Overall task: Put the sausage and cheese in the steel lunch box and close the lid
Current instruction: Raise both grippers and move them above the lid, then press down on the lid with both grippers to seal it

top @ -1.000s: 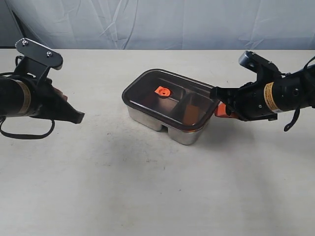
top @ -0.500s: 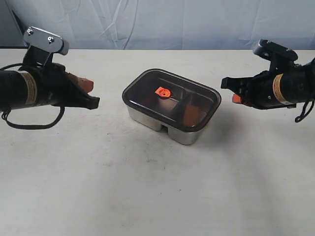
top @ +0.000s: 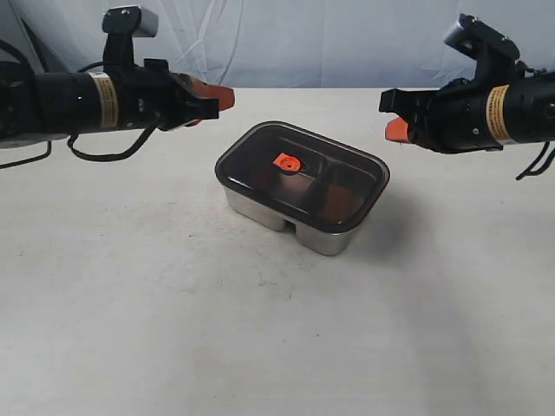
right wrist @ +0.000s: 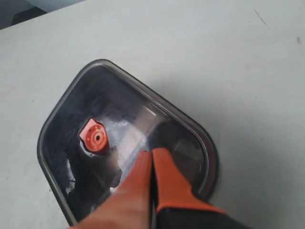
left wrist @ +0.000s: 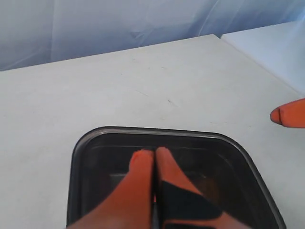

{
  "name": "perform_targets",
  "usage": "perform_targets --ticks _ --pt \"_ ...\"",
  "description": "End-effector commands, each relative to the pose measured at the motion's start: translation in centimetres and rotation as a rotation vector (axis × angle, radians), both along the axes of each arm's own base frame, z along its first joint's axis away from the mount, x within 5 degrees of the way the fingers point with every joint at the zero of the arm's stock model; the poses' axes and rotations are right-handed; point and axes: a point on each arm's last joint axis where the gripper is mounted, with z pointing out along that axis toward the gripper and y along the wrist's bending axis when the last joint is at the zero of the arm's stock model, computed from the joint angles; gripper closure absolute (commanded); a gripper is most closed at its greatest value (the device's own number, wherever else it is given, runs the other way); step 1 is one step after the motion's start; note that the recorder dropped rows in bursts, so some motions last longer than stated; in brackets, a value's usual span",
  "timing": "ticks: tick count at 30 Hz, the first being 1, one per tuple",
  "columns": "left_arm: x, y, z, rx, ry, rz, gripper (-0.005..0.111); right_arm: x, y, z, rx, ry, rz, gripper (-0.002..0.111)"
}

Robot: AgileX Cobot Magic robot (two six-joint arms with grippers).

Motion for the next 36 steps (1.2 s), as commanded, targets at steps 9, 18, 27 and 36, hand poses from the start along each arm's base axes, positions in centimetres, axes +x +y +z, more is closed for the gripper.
perform_targets --ticks 9,18,27,36 --pt "3.6 -2.2 -2.2 0.031 0.155 -0.178 0.107 2.4 4.6 -1.8 0.014 0.04 0.093 0.109" --pt "3.7 -2.4 -5.5 0.114 0.253 -0.26 0.107 2.6 5.7 -5.6 -0.048 0.116 0.092 0.109" --pt "4.1 -1.9 -7.0 0.152 0.344 -0.157 0.107 2.9 5.5 -6.1 -0.075 0.107 0.063 0.109" --pt "4.0 -2.0 -9.3 0.125 0.449 -0.158 0.107 2.9 5.5 -7.5 -0.088 0.144 0.065 0.109"
